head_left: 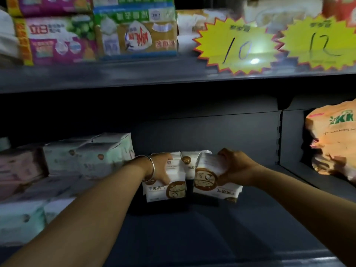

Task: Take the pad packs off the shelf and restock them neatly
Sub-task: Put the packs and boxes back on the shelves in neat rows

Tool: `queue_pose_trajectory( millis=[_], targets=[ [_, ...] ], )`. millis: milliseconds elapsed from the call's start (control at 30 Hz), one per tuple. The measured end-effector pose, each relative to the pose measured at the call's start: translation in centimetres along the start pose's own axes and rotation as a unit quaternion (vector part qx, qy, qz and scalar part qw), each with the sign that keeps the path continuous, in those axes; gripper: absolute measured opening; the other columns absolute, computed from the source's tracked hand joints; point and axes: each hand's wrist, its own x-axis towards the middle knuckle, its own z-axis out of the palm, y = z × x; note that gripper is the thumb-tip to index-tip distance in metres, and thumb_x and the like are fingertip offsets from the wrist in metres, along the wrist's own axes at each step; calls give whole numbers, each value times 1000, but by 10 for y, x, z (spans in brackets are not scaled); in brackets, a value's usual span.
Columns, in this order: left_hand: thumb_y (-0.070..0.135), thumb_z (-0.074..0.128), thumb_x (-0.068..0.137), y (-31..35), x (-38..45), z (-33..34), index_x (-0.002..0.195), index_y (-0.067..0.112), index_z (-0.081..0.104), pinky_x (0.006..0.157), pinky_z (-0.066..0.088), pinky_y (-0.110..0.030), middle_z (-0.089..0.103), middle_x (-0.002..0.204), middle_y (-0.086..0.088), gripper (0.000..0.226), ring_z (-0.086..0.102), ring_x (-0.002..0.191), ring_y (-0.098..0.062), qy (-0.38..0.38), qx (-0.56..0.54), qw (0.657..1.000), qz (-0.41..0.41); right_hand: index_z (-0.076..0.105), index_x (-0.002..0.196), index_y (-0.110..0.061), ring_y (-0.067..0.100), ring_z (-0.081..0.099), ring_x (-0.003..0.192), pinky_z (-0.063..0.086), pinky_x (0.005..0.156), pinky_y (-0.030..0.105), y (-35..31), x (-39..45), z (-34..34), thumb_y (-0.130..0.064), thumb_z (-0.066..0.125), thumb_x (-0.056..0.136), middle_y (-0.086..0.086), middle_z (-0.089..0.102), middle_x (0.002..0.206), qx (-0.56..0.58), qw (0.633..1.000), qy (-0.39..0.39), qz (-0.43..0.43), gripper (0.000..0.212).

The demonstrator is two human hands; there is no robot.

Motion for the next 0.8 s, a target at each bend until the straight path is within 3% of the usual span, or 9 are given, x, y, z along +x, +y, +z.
queue_pose_trajectory(
  millis=[167,267,367,567,633,700,800],
  targets=[
    [15,72,75,-11,37,3,134,18,38,71,44,-26,54,113,-5,69,56,95,-21,-3,5,1000,-1,49,122,-15,20,55,104,51,86,32,4,28,10,-27,84,63,3,57,116,-31,999,14,-7,70],
    [22,70,77,-17,51,8,139,18,35,89,44,-29,42,132,-7,71,47,116,-24,4,81,997,9,50,122,-14,19,56,105,51,88,31,7,36,12,-26,83,64,2,58,116,-29,999,12,-7,68],
    [27,67,81,-24,64,17,143,20,31,108,33,-34,28,140,-6,72,31,130,-26,12,131,991,23,51,122,-15,19,55,105,51,88,33,12,41,16,-25,85,61,1,57,116,-16,1000,15,2,71],
    [17,60,86,-27,72,30,147,21,24,113,27,-35,21,147,-5,72,26,135,-28,32,84,995,33,52,121,-15,19,56,103,51,86,32,14,45,26,-24,85,60,2,58,116,18,1000,15,6,70],
    [18,58,87,-26,71,32,149,19,21,115,23,-32,18,150,-4,72,21,139,-26,39,81,995,32,50,124,-15,17,55,101,50,79,26,14,44,29,-22,84,62,0,57,114,51,998,17,22,71],
    [21,59,87,-27,67,33,149,20,19,115,20,-31,15,152,-2,74,19,140,-24,54,72,995,32,50,124,-15,14,55,94,45,64,16,13,41,32,-18,85,63,-2,56,108,112,993,18,45,70],
    [14,60,85,-26,57,32,148,18,23,112,24,-29,20,150,-3,73,23,137,-23,119,16,991,55,53,120,-12,16,59,87,45,59,17,13,36,35,-14,85,62,1,60,105,230,969,32,85,66]
  ],
)
